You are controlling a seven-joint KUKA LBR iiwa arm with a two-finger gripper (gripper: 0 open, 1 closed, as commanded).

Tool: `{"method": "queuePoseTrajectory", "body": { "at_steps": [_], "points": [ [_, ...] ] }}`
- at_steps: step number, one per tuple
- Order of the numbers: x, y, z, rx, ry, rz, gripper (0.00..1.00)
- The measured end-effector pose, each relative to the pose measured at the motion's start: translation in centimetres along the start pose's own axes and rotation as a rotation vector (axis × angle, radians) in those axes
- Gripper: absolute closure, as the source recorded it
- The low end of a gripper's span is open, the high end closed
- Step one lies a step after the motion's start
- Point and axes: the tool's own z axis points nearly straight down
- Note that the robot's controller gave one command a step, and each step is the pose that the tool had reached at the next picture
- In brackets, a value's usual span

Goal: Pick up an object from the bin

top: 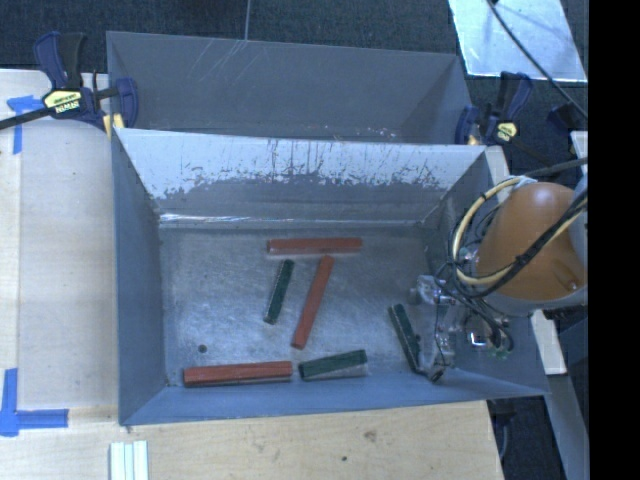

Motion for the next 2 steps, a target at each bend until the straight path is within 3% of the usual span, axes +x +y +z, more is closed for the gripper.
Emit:
{"method": "queuePoseTrajectory", "body": {
  "at_steps": [1, 2],
  "points": [
    [-0.05, -0.01, -0.05, 0.001, -0.001, -0.002, 1.0],
    [-0.07, 0.01, -0.01, 0.001, -0.001, -0.003, 0.0]
  ]
}}
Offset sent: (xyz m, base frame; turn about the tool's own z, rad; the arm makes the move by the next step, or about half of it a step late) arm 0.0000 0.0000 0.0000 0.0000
